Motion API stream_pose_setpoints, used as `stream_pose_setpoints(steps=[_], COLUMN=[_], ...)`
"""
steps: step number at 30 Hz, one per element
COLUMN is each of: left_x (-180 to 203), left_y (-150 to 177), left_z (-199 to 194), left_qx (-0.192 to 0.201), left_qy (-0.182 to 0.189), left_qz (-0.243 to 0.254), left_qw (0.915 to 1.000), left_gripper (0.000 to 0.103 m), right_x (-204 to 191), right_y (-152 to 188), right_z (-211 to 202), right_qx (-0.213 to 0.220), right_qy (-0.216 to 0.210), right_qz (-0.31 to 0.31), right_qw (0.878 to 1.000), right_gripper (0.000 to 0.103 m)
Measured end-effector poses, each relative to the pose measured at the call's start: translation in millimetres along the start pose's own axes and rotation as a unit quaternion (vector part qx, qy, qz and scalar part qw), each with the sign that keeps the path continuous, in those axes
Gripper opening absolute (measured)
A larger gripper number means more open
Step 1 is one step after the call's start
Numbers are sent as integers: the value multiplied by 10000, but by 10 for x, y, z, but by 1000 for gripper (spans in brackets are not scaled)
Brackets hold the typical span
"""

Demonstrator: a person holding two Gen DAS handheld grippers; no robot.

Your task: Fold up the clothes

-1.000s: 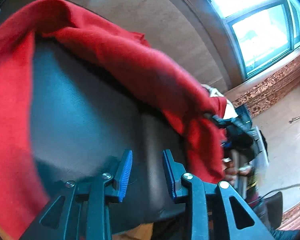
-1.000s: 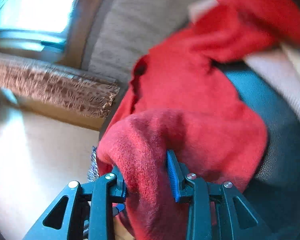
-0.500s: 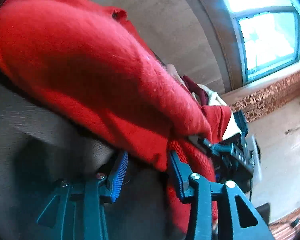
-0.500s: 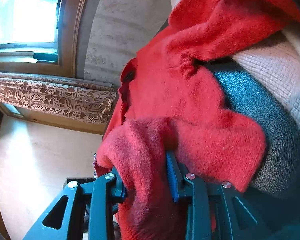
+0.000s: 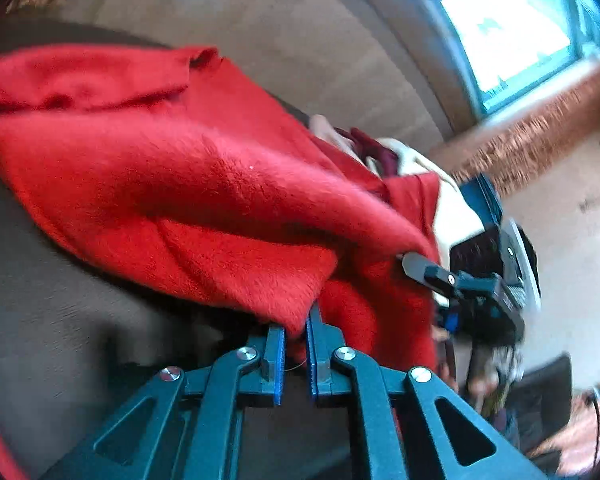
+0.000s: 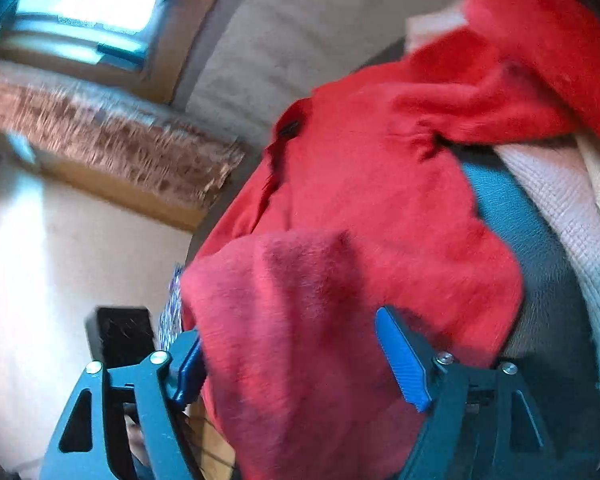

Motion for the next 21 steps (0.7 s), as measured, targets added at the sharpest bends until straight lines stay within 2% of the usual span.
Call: stream_pose_setpoints(steps=[2, 7, 11, 14, 17, 18, 21], left_x=[-79, -404, -734, -1021, -1309, -1404, -1691], left_y=[77, 310, 532, 575, 622, 638, 691], left_z=[-302, -909, -996, -1191, -1396, -1466, -1683], left_qx=[-60, -293, -413, -16, 380, 512, 907], left_qy=[-147, -861, -866, -1297, -1722, -1863, -2279], left_qz=[145, 341, -75, -292, -507, -579, -791], left_qw=[9998, 9953, 9954, 9911, 9830, 9795, 9662], left_gripper=[7, 8, 8, 8, 12, 17, 25], right_x=[-107, -310, -393, -410, -310, -258, -254], right_y=[60, 184, 249, 314, 490, 551, 573], right_z=[-49, -116, -42, 230, 574, 661, 683], right_qx=[-77, -220, -260, -428, -847, -956, -737], right_qy=[36, 164, 306, 618, 1122, 1279, 1201], right_qz=[-227, -726, -993, -1268, -1533, -1639, -2103], right_qw=[9997, 9970, 9943, 9891, 9781, 9735, 9674], right_gripper=[88, 91, 92, 92, 92, 93, 101])
Point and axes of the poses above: each gripper's, at about its wrist camera, not at the fingertips, and z roughly the way its jaws point, x to its right, y to its underside, the point moved 7 cm from there along z, roughly the way its jaws point, and after that the axes turned 12 degrees about -z, right-handed, at the moved point
